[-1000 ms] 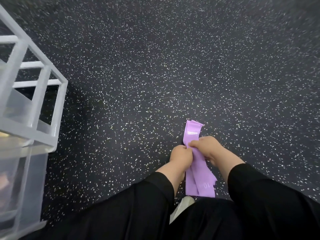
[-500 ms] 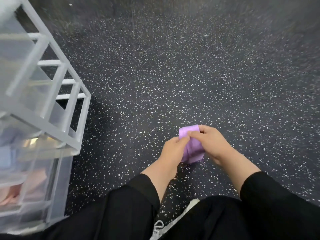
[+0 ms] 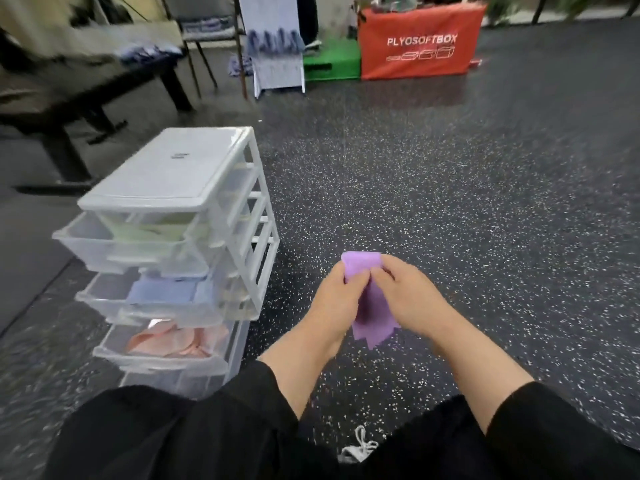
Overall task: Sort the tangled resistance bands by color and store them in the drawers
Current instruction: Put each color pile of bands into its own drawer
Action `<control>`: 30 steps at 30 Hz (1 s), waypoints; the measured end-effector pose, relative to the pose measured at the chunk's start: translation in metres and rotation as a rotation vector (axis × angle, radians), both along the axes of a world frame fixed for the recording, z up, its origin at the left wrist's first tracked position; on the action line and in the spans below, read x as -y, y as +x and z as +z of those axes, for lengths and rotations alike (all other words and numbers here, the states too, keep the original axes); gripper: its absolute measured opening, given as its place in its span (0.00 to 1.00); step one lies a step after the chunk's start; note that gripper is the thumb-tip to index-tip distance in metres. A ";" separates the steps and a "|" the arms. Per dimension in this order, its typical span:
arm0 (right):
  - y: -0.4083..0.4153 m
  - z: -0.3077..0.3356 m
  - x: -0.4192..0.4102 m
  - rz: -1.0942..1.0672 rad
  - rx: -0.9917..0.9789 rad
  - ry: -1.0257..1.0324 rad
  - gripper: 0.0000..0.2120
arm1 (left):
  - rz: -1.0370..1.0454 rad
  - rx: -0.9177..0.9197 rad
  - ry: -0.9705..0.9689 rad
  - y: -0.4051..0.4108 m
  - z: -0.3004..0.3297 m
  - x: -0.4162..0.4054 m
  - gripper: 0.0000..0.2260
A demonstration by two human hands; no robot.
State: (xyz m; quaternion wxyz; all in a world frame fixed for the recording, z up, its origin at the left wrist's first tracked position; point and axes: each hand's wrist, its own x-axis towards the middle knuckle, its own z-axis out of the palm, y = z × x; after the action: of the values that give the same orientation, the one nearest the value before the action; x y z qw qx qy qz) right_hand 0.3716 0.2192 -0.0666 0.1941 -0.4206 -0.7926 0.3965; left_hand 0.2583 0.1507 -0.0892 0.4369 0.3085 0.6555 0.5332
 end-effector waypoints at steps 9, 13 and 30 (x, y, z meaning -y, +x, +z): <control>0.009 0.078 0.077 -0.082 -0.151 0.148 0.06 | 0.075 -0.188 0.185 -0.002 0.086 0.090 0.08; 0.007 0.105 0.107 -0.104 -0.258 0.299 0.04 | 0.173 -0.295 0.288 -0.007 0.118 0.123 0.01; -0.019 0.093 0.111 0.037 -0.711 -0.175 0.21 | 0.111 -0.088 0.327 -0.024 0.125 0.137 0.08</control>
State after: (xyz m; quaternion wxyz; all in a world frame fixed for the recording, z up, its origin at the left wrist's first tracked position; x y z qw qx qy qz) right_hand 0.3525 0.1080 0.0267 0.4136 -0.2569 -0.6462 0.5877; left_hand 0.2346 0.0140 0.0361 0.3216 0.3618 0.5944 0.6421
